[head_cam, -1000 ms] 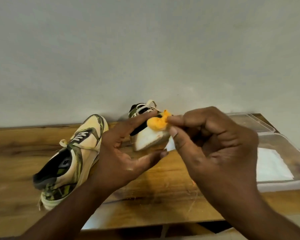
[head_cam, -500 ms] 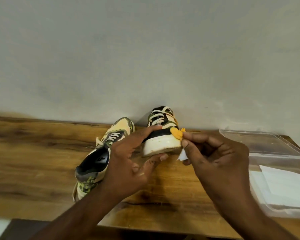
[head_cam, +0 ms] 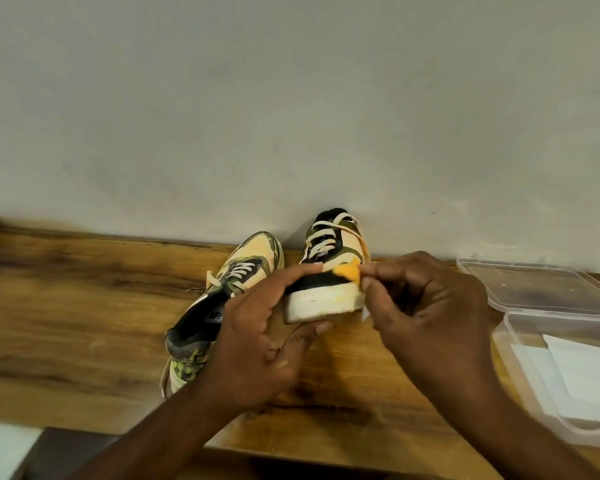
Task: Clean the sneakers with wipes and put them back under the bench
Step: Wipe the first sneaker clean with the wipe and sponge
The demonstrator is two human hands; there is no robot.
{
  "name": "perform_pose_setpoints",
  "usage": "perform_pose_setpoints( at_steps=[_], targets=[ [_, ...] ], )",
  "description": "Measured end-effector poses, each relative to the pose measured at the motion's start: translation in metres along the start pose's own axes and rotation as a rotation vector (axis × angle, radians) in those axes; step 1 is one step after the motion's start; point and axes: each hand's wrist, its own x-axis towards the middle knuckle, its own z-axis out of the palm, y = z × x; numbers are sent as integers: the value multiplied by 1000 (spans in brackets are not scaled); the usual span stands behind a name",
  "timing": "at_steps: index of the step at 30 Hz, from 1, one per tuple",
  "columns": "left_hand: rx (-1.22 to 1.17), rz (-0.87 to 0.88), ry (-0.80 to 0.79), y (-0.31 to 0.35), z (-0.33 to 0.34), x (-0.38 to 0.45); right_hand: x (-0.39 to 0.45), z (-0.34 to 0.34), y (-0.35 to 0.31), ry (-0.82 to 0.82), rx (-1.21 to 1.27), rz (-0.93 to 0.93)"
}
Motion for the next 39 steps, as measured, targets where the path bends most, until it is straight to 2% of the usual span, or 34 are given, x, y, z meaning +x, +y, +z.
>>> perform_pose_setpoints(
  at_steps=[3, 7, 9, 14, 16, 21, 23, 25, 29, 31, 37, 39],
  targets=[
    [-55, -30, -3, -2, -2, -2, 0, 1, 7, 2, 62, 89],
    [-100, -8, -32, -3, -1, -1, -18, 11, -13, -80, -14, -162],
    [-140, -18, -54, -5, 0, -3, -19, 11, -13, -85, -56, -229],
    [-234, -125, -39, -13, -1, 1, -2, -1, 14, 11, -43, -6],
    [-250, -139, -35, -14, -1, 3, -2, -1, 18, 41, -12, 19],
    [-284, -164, -32, -18, 2, 2, -18, 14, -1, -47, -79, -274],
    [-305, -180, -32, -20, 0, 1, -20, 16, -1, -76, -66, -326],
    [-333, -197, -22, -21, -1, 0, -15, 12, 5, -59, -36, -257],
    [-388, -218, -21, -21, -2, -1, 4, 4, 34, 20, 58, 135],
    [-403, -233, -18, -21, -2, -3, 6, 5, 36, 46, 90, 174],
    [-398, -286, -47, -25, -7, -4, -16, 22, 13, -40, -12, -260],
    [-359, -300, -71, -27, -8, -8, -15, 24, 17, -57, -27, -296]
  ],
)
